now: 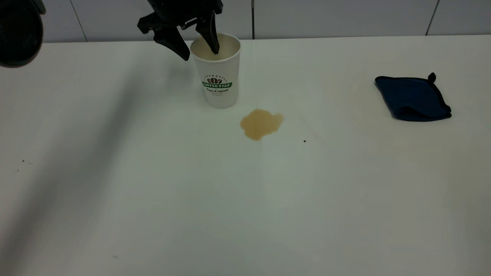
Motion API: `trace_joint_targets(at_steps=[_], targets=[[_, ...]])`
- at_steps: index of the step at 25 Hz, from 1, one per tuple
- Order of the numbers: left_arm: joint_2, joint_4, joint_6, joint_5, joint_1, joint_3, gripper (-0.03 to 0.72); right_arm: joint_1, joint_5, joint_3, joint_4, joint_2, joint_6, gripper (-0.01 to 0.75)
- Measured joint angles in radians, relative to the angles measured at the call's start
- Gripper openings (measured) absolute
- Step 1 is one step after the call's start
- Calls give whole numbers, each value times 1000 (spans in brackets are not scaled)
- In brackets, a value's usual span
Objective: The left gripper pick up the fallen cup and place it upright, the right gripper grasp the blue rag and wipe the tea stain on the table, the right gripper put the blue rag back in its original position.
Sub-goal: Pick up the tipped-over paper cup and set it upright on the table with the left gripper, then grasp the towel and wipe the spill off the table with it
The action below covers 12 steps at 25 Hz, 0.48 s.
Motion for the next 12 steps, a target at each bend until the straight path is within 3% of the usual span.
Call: trace_joint_targets(at_steps=[5,12], targets=[[-74,-3,4,0,0,-12,677,0,0,0,0,0,0,240],[-204,-3,68,0,0,-12,519,0,0,0,0,0,0,240]])
